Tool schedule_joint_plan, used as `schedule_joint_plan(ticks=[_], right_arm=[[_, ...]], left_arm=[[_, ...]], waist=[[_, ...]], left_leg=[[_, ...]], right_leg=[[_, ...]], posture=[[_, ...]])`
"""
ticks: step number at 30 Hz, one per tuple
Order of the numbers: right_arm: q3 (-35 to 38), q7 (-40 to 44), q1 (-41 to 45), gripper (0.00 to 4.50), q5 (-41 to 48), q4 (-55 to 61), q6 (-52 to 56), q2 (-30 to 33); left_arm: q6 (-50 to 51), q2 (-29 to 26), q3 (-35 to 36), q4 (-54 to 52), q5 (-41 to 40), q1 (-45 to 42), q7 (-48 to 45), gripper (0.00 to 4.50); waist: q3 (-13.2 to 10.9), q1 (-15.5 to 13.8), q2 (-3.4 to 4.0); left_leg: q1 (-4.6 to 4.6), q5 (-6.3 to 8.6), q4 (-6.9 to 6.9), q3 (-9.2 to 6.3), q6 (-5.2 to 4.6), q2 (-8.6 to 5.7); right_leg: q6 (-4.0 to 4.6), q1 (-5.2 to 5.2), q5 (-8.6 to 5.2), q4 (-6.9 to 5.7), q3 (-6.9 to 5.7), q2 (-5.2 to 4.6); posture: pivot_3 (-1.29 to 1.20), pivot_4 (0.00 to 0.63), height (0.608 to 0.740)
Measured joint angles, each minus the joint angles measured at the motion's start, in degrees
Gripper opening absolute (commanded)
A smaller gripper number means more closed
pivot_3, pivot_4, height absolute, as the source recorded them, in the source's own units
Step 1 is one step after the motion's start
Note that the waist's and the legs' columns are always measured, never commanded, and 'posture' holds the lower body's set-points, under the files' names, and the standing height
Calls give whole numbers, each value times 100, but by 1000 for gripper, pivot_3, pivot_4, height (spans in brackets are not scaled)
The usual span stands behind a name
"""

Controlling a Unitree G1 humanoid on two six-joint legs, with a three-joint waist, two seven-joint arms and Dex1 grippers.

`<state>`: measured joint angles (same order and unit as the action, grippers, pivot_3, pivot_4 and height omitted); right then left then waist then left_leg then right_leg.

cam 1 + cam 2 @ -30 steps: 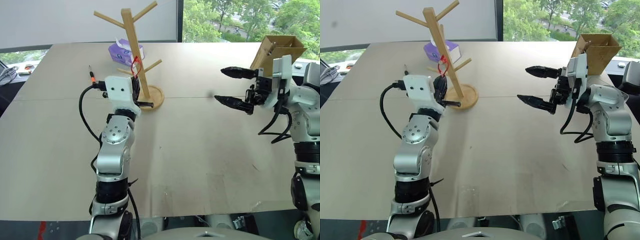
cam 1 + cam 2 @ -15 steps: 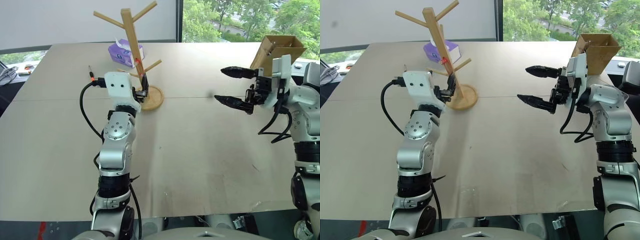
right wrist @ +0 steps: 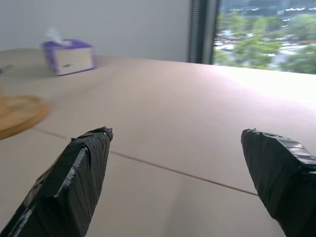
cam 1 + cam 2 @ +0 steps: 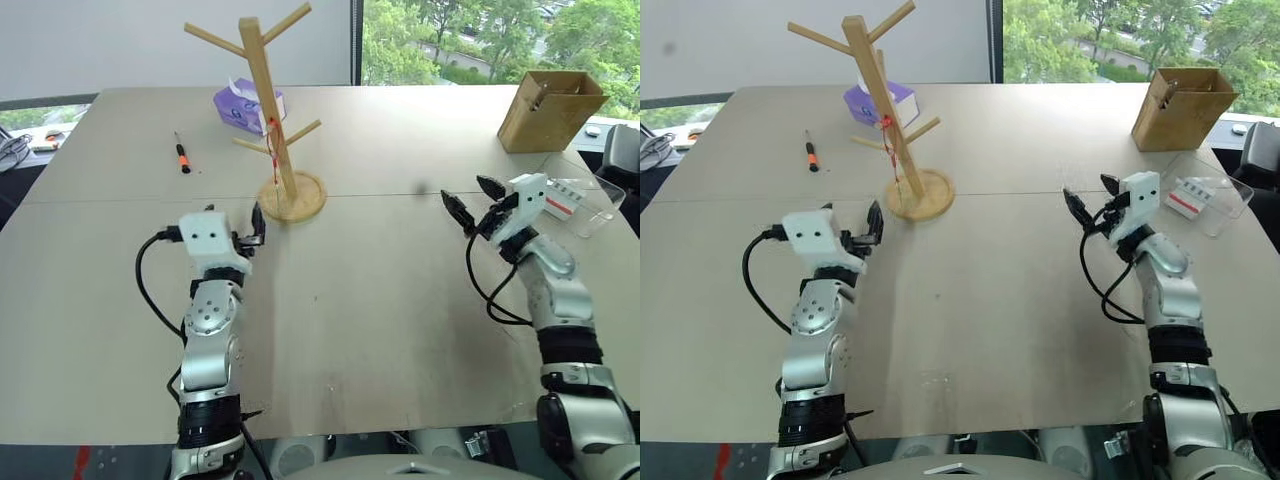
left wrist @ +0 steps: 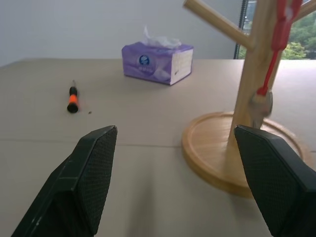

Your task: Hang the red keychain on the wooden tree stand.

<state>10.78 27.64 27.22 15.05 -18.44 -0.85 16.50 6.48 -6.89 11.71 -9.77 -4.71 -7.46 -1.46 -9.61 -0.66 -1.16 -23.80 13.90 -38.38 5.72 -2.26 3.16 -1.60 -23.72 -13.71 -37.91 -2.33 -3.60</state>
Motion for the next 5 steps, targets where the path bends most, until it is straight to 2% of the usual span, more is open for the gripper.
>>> schedule_joint_plan(ticks=[5], right_arm=[[154,-1120,-107,4500,-445,-562,-504,-285]], left_arm=[[-353,-1,78,502,-1,107,-1,3895]], waist=[[0,-5,-1]], left_leg=[[-3,0,0,2,0,-1]], right_leg=[[0,-1,0,2,1,-1]], posture=[[0,150,740]])
